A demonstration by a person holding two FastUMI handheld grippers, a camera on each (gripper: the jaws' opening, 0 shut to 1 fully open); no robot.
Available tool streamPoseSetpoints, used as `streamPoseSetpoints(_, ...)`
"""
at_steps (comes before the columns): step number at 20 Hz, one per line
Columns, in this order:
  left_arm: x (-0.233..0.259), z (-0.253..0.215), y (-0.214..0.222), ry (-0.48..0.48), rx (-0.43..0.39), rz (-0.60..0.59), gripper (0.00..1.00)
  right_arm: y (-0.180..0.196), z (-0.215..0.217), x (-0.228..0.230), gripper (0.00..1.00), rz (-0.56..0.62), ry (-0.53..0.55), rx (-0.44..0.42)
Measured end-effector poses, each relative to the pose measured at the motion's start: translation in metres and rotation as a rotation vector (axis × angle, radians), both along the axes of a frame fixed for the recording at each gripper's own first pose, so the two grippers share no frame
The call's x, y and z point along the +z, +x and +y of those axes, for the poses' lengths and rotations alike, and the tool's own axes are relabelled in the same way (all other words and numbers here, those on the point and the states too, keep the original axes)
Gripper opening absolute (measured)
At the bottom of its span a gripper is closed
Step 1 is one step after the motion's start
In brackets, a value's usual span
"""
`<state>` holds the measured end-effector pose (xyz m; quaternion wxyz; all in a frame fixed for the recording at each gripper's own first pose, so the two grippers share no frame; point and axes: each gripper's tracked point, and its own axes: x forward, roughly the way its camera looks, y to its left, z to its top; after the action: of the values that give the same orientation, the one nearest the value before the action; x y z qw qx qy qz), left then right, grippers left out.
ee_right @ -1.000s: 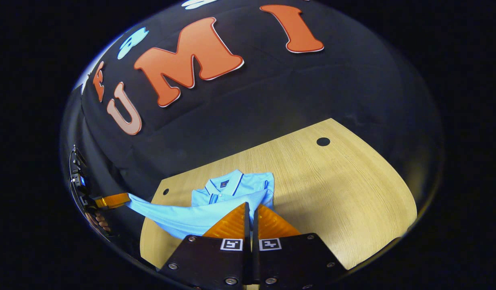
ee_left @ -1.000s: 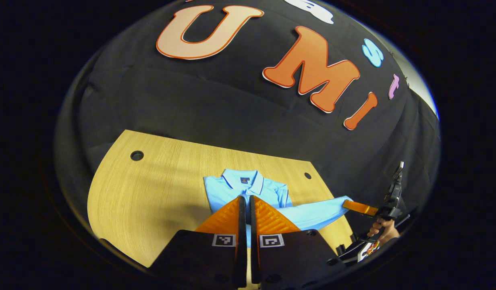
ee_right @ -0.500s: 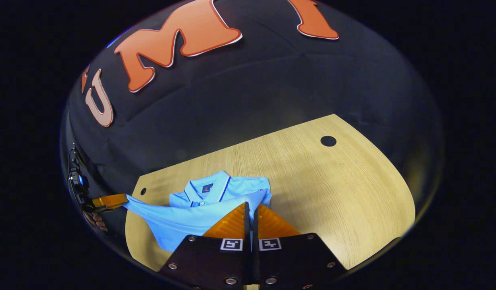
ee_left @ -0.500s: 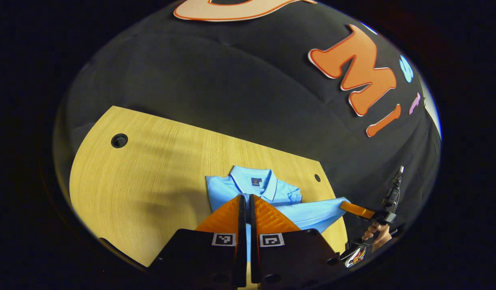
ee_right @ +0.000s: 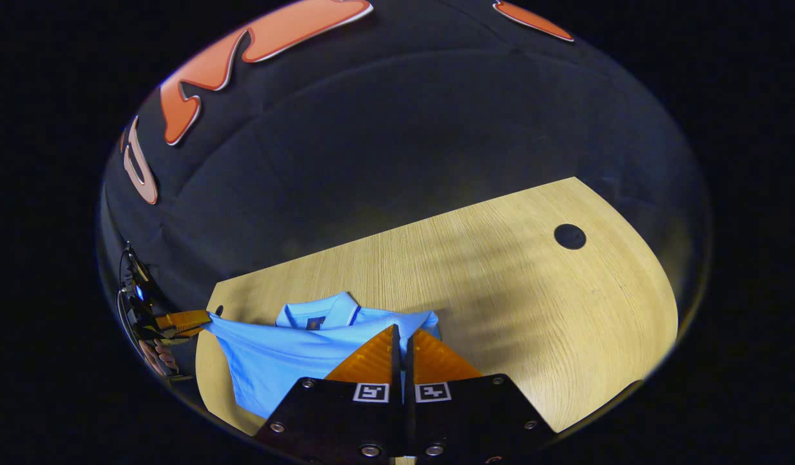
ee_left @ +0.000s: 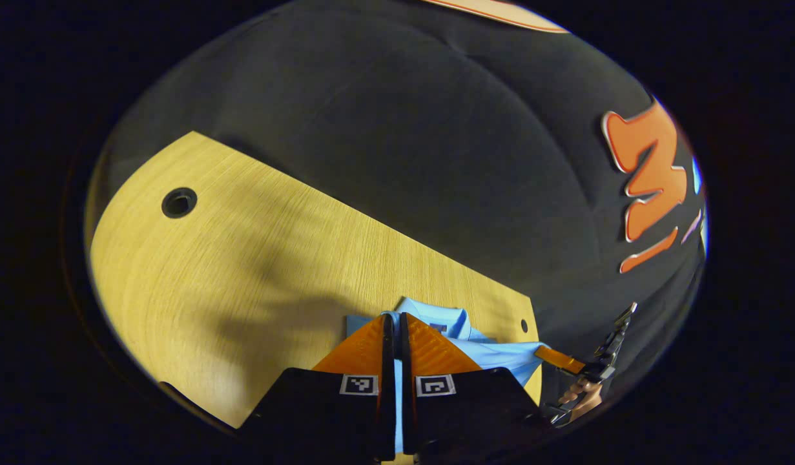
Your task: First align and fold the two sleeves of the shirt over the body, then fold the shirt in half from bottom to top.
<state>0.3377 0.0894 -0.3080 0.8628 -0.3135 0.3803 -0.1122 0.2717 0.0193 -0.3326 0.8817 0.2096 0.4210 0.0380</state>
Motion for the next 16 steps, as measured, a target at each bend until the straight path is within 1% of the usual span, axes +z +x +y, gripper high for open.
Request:
streamPoseSetpoints(3,-0.021,0.008,0.019,0.036,0.034,0.007,0.08,0.025,0.007,-0.024,0.01,0.005,0.007,0.023)
streamPoseSetpoints(5,-0.034,0.012,0.028,0.076,0.05,0.013,0.08,0.035,0.004,-0.041,0.0,0.023,-0.002,0.003)
streamPoseSetpoints(6,-0.041,0.012,0.027,0.11,0.046,0.032,0.08,0.036,0.005,-0.048,0.02,0.035,0.009,-0.004)
streamPoseSetpoints(7,-0.044,0.013,0.019,0.15,0.029,0.066,0.1,0.033,0.004,-0.052,0.02,0.054,0.013,-0.002)
streamPoseSetpoints(8,-0.051,0.01,0.016,0.182,0.014,0.088,0.28,0.029,0.0,-0.059,0.07,0.078,-0.02,-0.005)
streamPoseSetpoints(9,-0.05,0.009,0.012,0.202,0.006,0.098,0.46,0.026,-0.005,-0.06,0.12,0.072,-0.044,0.011)
streamPoseSetpoints(10,-0.047,0.009,0.007,0.229,0.003,0.097,0.64,0.024,-0.01,-0.058,0.24,0.06,-0.071,0.028)
streamPoseSetpoints(12,-0.034,0.015,0.001,0.309,0.007,0.061,1.0,0.022,-0.016,-0.04,0.67,0.014,-0.114,0.056)
streamPoseSetpoints(13,-0.019,0.017,-0.005,0.344,0.007,0.035,1.0,0.02,-0.019,-0.028,0.67,-0.016,-0.127,0.066)
streamPoseSetpoints(14,-0.004,0.017,-0.012,0.38,0.011,0.012,1.0,0.018,-0.022,-0.016,0.85,-0.04,-0.137,0.07)
streamPoseSetpoints(16,0.014,0.003,-0.023,0.443,0.017,-0.038,1.0,0.013,-0.023,0.013,0.96,-0.097,-0.132,0.074)
